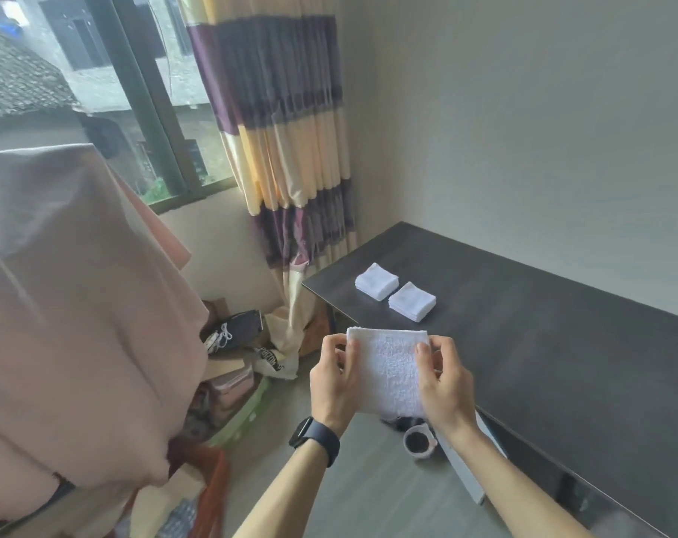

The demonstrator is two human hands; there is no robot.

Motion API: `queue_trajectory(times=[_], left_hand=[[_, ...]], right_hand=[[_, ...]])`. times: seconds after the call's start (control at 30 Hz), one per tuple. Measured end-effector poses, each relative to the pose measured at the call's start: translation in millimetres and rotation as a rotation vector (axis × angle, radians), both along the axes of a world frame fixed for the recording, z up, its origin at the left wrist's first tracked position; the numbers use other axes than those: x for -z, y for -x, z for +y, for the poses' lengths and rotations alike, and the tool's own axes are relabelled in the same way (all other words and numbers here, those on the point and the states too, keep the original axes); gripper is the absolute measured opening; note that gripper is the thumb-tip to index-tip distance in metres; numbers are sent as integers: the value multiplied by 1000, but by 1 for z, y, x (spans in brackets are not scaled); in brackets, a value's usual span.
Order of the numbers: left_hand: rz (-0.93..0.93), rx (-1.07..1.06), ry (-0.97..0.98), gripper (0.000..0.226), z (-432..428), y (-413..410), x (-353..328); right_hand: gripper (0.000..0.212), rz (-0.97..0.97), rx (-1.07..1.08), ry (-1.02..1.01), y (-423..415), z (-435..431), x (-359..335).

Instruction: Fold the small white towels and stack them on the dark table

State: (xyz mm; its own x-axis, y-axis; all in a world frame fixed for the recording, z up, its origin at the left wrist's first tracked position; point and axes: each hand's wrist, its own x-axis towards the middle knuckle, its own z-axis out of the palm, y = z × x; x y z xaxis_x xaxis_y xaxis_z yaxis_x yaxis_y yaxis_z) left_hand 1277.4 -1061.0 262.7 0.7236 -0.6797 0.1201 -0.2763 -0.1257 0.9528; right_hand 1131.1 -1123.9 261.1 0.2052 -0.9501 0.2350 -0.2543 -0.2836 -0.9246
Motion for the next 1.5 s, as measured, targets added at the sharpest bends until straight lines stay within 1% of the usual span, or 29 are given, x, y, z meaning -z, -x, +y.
queue_trajectory(times=[0.2, 0.4, 0.53, 0.7, 0.87, 1.1, 1.27, 1.4, 1.5], left_hand=[[20, 140, -81, 21, -103, -66, 26], [38, 248, -198, 23, -216, -109, 75], [35, 326, -327, 26, -293, -131, 105], [25, 417, -465, 25, -380, -152, 123], [42, 483, -578, 27, -450, -168, 154], [-10, 680, -693, 26, -542, -192, 206], [-83, 830, -809, 27, -588, -202, 243], [-170, 878, -872, 20, -608, -204, 262], [-262, 900, -914, 21, -617, -206, 272]], right_hand=[[12, 31, 112, -88, -60, -91, 23], [13, 81, 204, -190, -99, -192, 75], [14, 90, 252, -291, -119, -263, 109], [15, 111, 326, -426, -138, -334, 136], [13, 189, 391, -513, -152, -388, 160], [18, 363, 506, -628, -177, -454, 204], [17, 480, 560, -738, -191, -484, 235], [22, 538, 590, -760, -194, -500, 252], [23, 560, 611, -795, -197, -508, 262]])
